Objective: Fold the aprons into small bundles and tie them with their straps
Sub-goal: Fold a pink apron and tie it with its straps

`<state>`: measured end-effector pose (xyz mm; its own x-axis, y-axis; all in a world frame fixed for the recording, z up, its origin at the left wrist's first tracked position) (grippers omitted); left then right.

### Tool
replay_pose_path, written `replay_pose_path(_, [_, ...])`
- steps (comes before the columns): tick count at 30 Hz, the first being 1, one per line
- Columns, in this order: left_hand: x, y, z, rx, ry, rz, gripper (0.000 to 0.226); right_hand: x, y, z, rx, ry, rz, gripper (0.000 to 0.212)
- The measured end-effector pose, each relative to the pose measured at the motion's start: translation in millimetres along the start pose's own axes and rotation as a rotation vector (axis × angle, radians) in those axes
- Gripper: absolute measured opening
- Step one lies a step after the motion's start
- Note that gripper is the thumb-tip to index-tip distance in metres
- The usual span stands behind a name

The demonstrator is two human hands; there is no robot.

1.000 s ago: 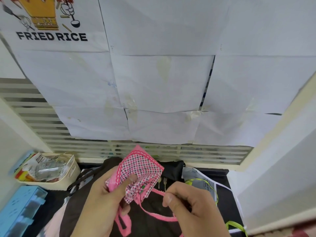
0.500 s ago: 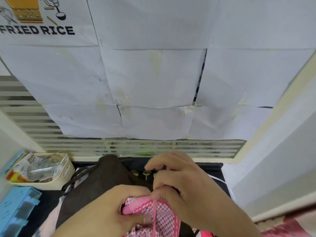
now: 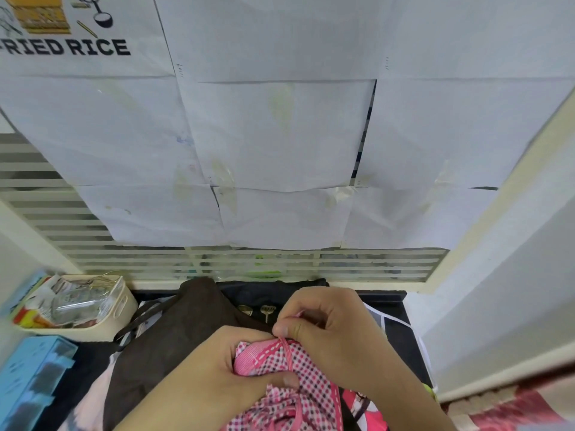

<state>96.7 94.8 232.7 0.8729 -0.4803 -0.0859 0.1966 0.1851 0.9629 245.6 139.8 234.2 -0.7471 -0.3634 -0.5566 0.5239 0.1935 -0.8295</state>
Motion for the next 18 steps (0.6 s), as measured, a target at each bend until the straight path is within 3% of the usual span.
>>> replay_pose_path(6, [-3.5,-6.1,-2.5,0.008,0.038,-0.043,0.018,7.8,12.4,1.5,0.077,-0.007,-0.100,0.010])
replay_pose_path(8, [-4.1,-3.9,-0.2,0.018,0.046,-0.068,0.002,8.3,12.6,0.5,0.067,-0.015,-0.141,0.012])
replay_pose_path(10, [-6.5,1.0,-0.8,0.068,0.141,-0.066,0.011,3.2,17.7,-1.3,0.105,0.090,-0.278,0.014])
replay_pose_path(12, [-13.3,-0.5,-1.9,0.077,0.315,0.061,0.020,2.7,32.8,0.9,0.225,0.213,-0.582,0.024])
replay_pose_path(14, [-23.9,-10.4,0.1,0.061,0.504,0.233,0.016,11.3,43.9,5.1,0.299,0.232,-0.892,0.037])
replay_pose_path(16, [-29.5,-13.9,1.7,0.075,0.620,0.361,0.021,27.3,41.6,7.1,0.305,0.138,-1.064,0.037])
replay_pose_path(18, [-33.7,-13.4,6.0,0.128,0.741,0.454,0.025,49.6,35.4,13.1,0.291,-0.064,-1.127,0.070])
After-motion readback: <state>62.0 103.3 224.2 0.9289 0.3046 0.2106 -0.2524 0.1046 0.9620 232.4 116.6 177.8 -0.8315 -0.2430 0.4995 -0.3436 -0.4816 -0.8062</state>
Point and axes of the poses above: each hand's wrist, its own z-axis away from the middle knuckle, its own x-axis out of the palm, y = z × x, the point moved 5 cm from there along -z, towards the middle knuckle, and after that the axes turned 4 degrees about z, right-handed, at the moved point
